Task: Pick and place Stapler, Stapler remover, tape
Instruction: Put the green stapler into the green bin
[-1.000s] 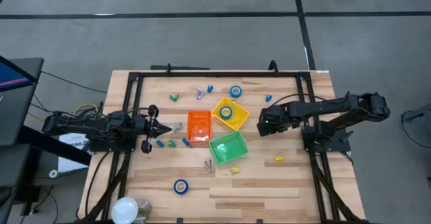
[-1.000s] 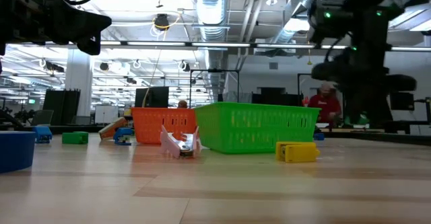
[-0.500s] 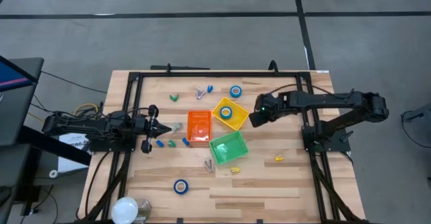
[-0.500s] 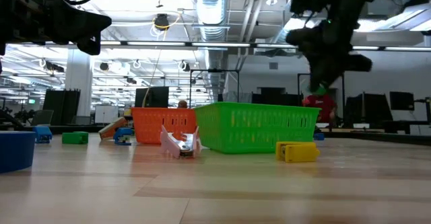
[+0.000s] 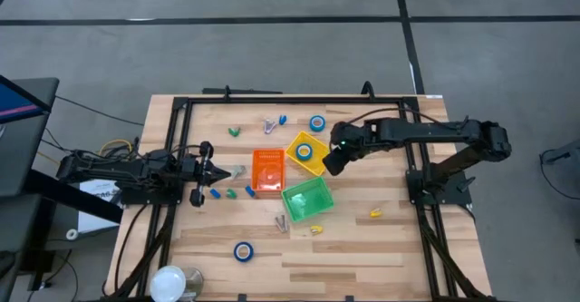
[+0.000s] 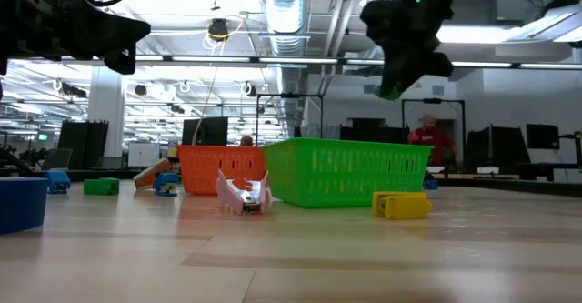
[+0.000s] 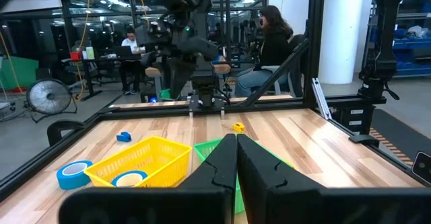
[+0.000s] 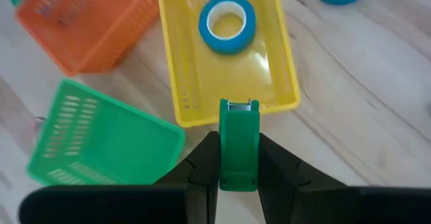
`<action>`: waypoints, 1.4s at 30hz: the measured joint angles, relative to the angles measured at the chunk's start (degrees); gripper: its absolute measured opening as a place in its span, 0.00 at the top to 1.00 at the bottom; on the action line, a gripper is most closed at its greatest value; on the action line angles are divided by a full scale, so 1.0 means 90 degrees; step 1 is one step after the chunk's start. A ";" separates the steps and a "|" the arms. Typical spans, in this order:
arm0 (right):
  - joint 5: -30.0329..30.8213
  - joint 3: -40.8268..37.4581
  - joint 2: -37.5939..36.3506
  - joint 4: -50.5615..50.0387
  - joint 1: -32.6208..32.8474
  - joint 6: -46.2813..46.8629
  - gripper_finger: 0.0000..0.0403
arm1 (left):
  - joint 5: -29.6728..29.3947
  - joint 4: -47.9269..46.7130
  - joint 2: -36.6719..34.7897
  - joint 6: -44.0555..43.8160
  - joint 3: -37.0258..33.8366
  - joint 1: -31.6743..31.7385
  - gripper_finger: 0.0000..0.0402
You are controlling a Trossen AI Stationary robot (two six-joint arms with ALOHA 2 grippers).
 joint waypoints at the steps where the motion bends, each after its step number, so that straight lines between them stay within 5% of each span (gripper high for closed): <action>1: 0.0000 0.0103 0.0098 0.0006 0.0026 -0.0105 0.84 | 0.0000 0.0000 0.0000 -0.0002 0.0000 -0.0001 0.99; 19: -0.0333 0.1832 0.1786 0.0095 0.0940 -0.1163 0.84 | 0.0000 0.0044 0.0000 0.0000 0.0000 -0.0002 0.99; 42: -0.0820 0.2150 0.2495 0.0432 0.1947 -0.1500 0.84 | 0.0000 0.0140 0.0000 0.0000 0.0000 -0.0001 0.99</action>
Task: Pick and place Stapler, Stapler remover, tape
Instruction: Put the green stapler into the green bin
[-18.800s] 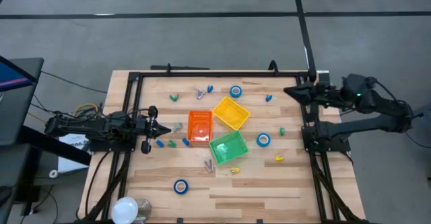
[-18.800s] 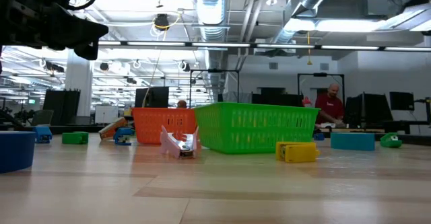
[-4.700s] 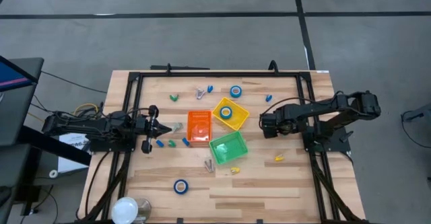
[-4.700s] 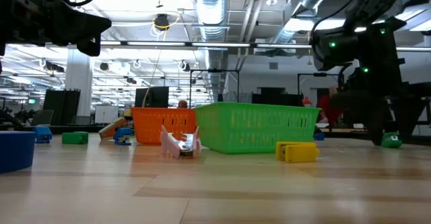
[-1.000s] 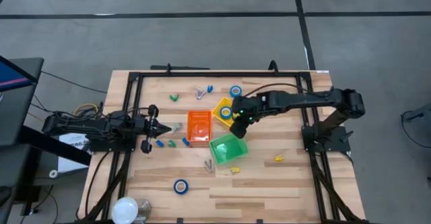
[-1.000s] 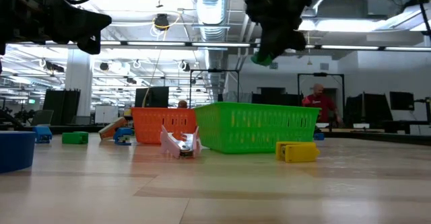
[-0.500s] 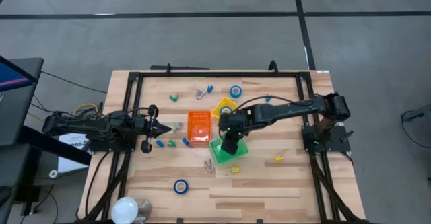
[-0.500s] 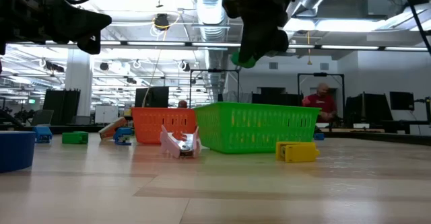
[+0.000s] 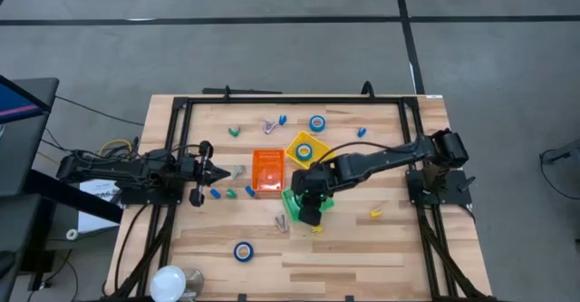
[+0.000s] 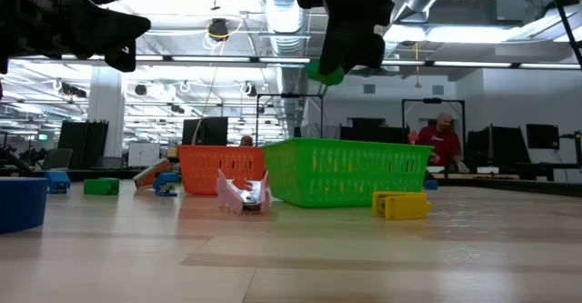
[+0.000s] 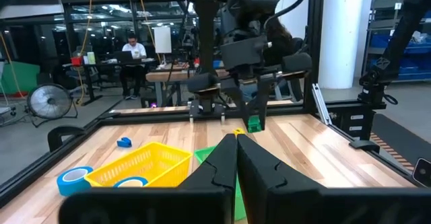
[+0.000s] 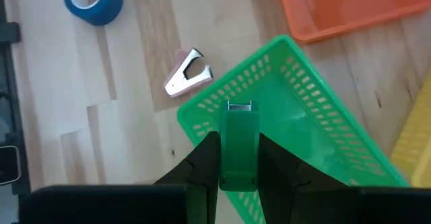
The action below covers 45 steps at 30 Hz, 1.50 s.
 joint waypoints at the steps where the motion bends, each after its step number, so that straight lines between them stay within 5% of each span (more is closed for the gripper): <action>1: 0.0000 0.0000 0.0000 -0.0007 0.0000 -0.0010 0.84 | 0.0000 -0.0001 0.0000 -0.0002 0.0000 -0.0001 0.99; 21: 0.0007 -0.0021 0.0021 0.0156 -0.0093 -0.0376 0.84 | 0.0000 0.0045 0.0000 -0.0002 0.0000 0.0001 0.99; 45: 0.0004 -0.1197 0.0026 0.1734 -0.0173 -0.0321 0.84 | 0.0000 0.0117 0.0000 0.0000 0.0000 0.0001 0.99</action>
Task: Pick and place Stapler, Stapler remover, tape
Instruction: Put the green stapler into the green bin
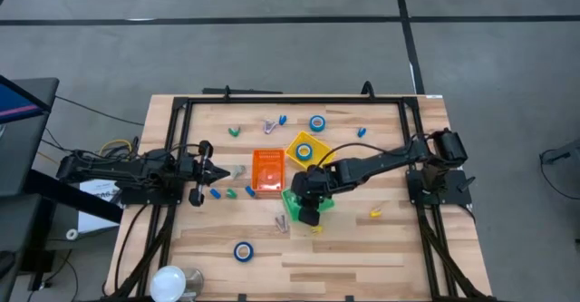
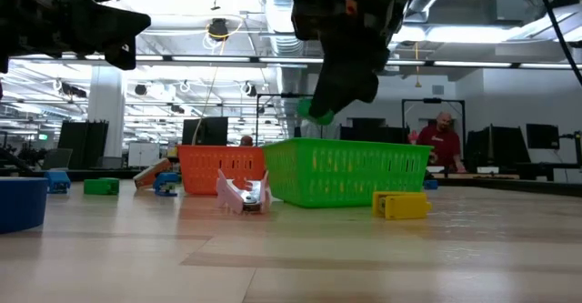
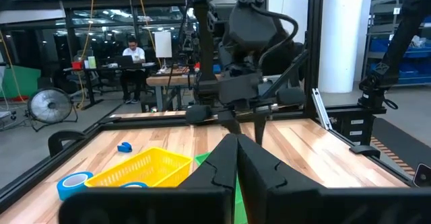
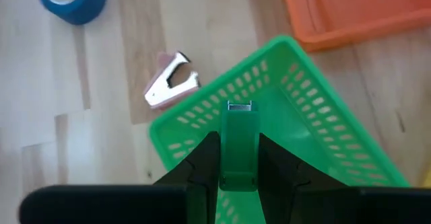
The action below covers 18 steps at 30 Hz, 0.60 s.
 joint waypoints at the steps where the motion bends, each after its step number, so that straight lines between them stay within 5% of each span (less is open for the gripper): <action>1: -0.0002 0.0000 0.0000 0.0038 0.0001 0.0000 0.84 | 0.0000 0.0002 0.0000 -0.0001 0.0000 -0.0001 0.99; 18: 0.0003 0.0000 0.0000 0.0078 -0.0025 0.0015 0.78 | 0.0000 0.0020 0.0000 -0.0002 0.0000 -0.0002 0.99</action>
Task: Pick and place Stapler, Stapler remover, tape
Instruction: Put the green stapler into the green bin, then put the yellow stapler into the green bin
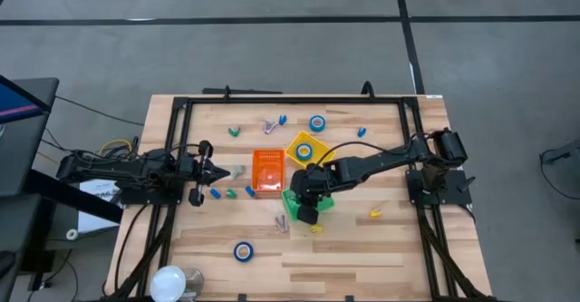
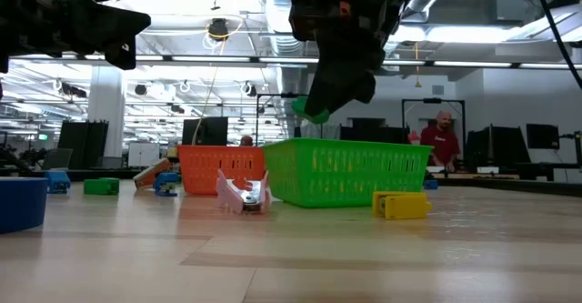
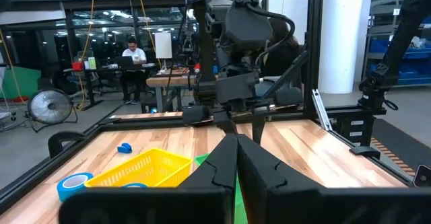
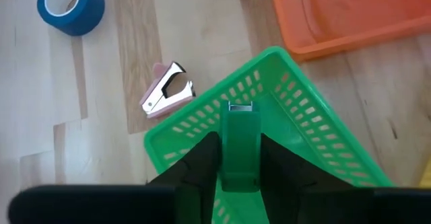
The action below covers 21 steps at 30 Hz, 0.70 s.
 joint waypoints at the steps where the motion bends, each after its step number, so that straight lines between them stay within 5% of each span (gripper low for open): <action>1: 0.0000 0.0000 -0.0002 0.0000 -0.0001 0.0000 0.76 | 0.0000 0.0000 0.0000 0.0000 0.0000 0.0002 0.99; 21: -0.0170 0.0000 -0.0449 -0.0298 0.0038 0.0045 0.44 | 0.0000 0.0000 0.0002 0.0000 0.0000 0.0000 0.99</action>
